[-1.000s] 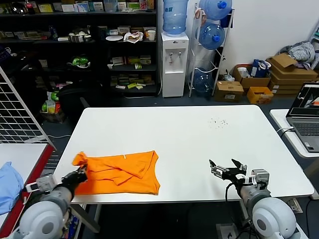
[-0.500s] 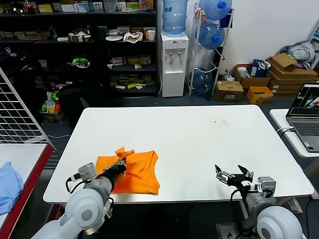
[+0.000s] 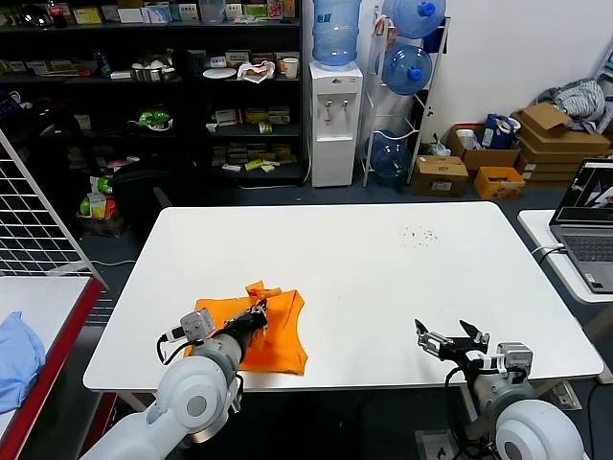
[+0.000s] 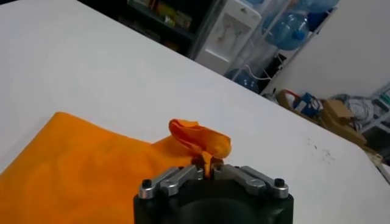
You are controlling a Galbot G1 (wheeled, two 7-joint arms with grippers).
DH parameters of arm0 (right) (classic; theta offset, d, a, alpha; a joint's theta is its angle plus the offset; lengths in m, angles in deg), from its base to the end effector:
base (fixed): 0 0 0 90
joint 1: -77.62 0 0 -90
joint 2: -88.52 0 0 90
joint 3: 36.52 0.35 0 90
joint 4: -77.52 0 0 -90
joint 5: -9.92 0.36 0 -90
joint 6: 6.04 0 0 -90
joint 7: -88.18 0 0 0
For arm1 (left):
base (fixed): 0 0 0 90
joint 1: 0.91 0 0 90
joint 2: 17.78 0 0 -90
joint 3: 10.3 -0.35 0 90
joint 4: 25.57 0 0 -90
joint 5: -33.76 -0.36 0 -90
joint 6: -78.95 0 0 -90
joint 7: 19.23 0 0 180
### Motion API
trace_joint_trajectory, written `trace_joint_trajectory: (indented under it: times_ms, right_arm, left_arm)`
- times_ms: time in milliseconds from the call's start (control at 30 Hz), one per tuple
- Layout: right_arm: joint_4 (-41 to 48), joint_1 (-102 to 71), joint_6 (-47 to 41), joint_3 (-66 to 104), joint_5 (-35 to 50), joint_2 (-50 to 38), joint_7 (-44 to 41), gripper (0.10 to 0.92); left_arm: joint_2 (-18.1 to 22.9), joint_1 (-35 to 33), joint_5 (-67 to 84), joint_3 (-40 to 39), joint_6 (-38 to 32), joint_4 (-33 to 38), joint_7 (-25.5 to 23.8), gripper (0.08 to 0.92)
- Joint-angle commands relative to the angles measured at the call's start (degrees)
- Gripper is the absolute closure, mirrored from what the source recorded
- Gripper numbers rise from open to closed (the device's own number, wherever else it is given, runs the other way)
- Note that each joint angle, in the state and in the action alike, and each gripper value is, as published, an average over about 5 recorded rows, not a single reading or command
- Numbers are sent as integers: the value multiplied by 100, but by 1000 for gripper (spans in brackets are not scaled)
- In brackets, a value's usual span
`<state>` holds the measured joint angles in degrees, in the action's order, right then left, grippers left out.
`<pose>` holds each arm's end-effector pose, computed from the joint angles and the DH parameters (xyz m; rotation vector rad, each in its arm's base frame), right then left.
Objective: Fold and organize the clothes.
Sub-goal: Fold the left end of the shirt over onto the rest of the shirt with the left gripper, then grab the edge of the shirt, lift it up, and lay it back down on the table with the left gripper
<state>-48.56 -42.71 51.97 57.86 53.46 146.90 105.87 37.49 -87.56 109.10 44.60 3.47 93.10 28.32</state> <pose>0.1969 -0.0913 -0.2379 0.0363 -2.5905 -0.1171 0.2725 -0.0483 -0.2336 -0.1289 -2.4505 0.6019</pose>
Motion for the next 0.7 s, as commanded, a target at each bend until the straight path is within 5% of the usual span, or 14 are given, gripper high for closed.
trace_joint_trajectory:
  times_ms: [33,300,433,700]
  right_arm:
    - [-2,-21,-1,26,5,5,-3,104]
    - [61,52,8,-29,20,-26,-9,104]
    - [89,100,21,-68,26,-34,-26,104]
    - [147,122,62,-96,40,-67,-78,104]
  left_arm:
    - [127,181,-108,-106,-46,-206,-84,790]
    - [-406,-210,108,341,0,323,-77,556]
    - [-1182,-611,184,948,41,449,-383,444]
    - [-3047,-1848,264,1778,-78,-214,-2662,210]
